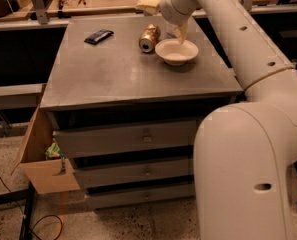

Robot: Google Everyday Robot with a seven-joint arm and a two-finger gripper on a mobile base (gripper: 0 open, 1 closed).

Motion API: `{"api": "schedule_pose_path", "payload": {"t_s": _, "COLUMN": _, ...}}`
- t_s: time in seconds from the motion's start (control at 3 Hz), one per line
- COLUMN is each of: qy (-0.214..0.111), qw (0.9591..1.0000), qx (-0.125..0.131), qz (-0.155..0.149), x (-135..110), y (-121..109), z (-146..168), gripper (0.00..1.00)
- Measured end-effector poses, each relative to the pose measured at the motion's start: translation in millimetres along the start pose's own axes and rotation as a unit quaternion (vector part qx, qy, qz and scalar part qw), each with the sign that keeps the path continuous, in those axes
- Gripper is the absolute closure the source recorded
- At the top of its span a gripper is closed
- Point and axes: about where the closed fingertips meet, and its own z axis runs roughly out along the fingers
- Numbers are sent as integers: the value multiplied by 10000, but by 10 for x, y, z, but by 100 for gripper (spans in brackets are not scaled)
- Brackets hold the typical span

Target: Pick orange can

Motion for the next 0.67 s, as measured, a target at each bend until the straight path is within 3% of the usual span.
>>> {"api": "schedule_pose_path", "payload": {"t_s": 0.33, "qy": 290, "qw": 9981, "qx": -104, "qz": -541, "x": 164, "y": -132, "z": 97, "gripper": 0}}
{"api": "schedule_pose_path", "payload": {"t_s": 0.67, "qy": 244, "qw": 9985, "qx": -154, "qz": -460, "x": 136, "y": -105, "z": 134, "gripper": 0}}
